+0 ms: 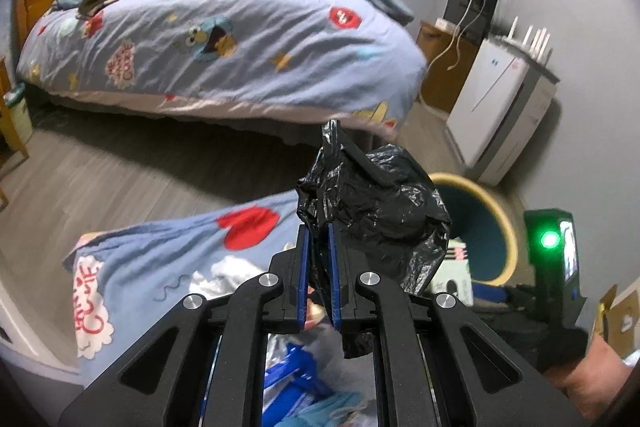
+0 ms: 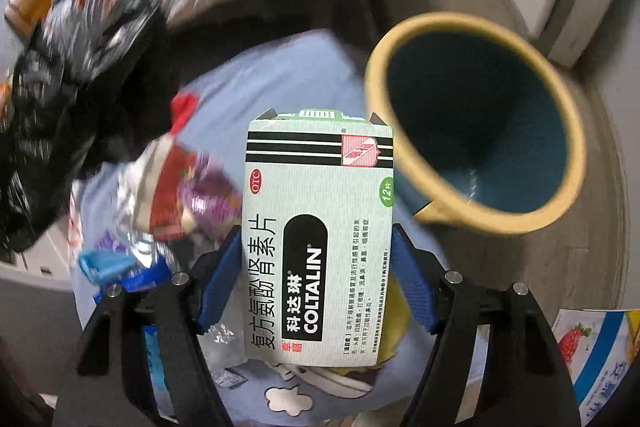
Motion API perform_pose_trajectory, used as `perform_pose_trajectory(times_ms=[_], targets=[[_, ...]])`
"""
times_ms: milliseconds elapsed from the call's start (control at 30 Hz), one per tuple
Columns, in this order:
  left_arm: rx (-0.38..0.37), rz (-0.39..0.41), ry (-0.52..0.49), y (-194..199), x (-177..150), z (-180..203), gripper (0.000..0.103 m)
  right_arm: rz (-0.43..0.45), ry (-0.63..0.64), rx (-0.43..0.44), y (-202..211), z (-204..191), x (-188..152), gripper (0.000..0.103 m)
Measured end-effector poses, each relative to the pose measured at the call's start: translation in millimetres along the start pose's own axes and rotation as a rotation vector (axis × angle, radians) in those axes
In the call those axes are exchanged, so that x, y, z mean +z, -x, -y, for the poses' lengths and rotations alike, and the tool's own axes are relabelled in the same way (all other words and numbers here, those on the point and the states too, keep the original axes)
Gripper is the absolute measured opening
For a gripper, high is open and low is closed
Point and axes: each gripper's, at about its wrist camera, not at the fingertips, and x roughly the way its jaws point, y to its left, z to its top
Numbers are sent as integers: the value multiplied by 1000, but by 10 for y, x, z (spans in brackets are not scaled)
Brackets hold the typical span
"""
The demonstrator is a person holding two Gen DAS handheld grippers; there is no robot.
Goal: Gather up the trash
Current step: 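Carry the black bag and COLTALIN box over the bin and open both tools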
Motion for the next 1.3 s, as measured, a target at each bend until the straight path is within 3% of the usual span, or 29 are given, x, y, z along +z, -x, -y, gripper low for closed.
perform_pose_trajectory(times_ms=[200, 467, 867, 1100, 1300], targets=[[-36, 36, 5, 59, 115, 171, 10, 134, -37, -29, 358, 375, 231, 71], [-72, -1, -32, -202, 185, 530, 10, 238, -94, -46, 654, 1013, 547, 71], [-128, -109, -115, -926, 126, 1193, 10, 189, -187, -58, 417, 1702, 654, 71], [-119, -165, -143, -1335, -25, 1376, 10, 161, -228, -72, 226, 1868, 667, 71], [-144, -167, -177, -1517, -84, 1516, 10, 161, -233, -94, 123, 1865, 715, 72]])
